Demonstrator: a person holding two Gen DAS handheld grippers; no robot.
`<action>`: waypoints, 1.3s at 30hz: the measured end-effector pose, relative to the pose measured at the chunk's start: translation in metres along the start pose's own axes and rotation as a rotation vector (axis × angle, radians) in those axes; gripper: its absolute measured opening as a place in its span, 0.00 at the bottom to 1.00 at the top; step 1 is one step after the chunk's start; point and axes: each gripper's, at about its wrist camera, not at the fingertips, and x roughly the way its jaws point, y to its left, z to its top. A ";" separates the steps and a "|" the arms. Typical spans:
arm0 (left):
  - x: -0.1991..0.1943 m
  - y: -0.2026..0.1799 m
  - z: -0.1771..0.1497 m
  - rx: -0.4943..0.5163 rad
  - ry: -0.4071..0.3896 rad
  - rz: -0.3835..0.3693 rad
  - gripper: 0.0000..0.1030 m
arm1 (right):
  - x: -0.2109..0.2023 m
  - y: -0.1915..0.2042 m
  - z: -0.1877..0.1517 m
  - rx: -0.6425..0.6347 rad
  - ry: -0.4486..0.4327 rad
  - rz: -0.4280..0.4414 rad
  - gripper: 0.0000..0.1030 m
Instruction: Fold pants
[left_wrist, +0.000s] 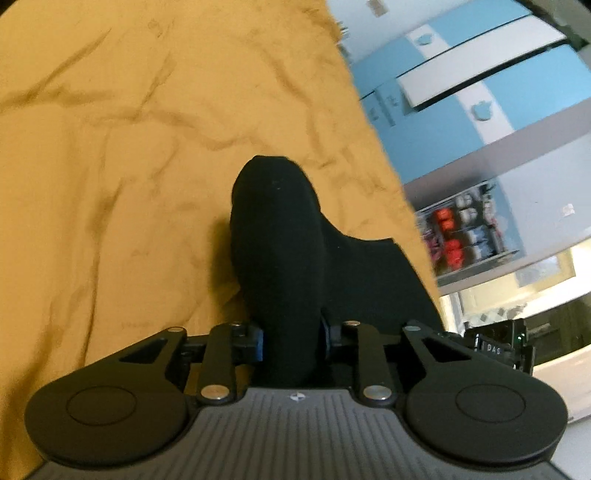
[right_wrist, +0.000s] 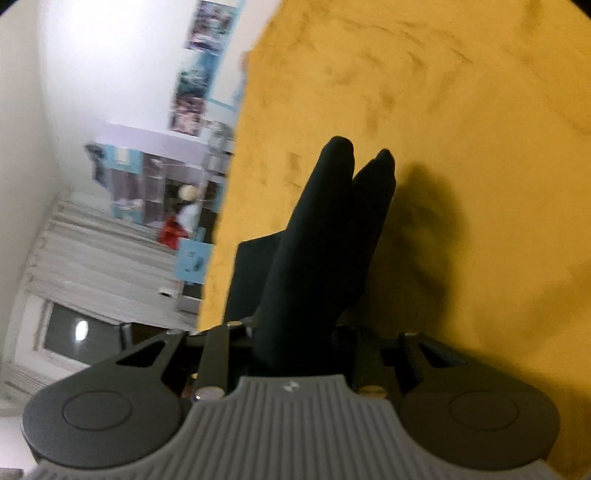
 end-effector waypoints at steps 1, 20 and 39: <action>0.004 0.006 -0.005 -0.019 0.000 -0.002 0.36 | 0.000 -0.007 -0.005 0.003 -0.003 -0.023 0.26; 0.016 0.009 -0.002 -0.041 0.028 -0.071 0.63 | -0.013 -0.024 -0.012 0.025 0.006 0.011 0.34; -0.008 -0.020 -0.004 -0.033 -0.047 -0.116 0.28 | -0.031 0.018 -0.012 -0.044 -0.070 0.065 0.20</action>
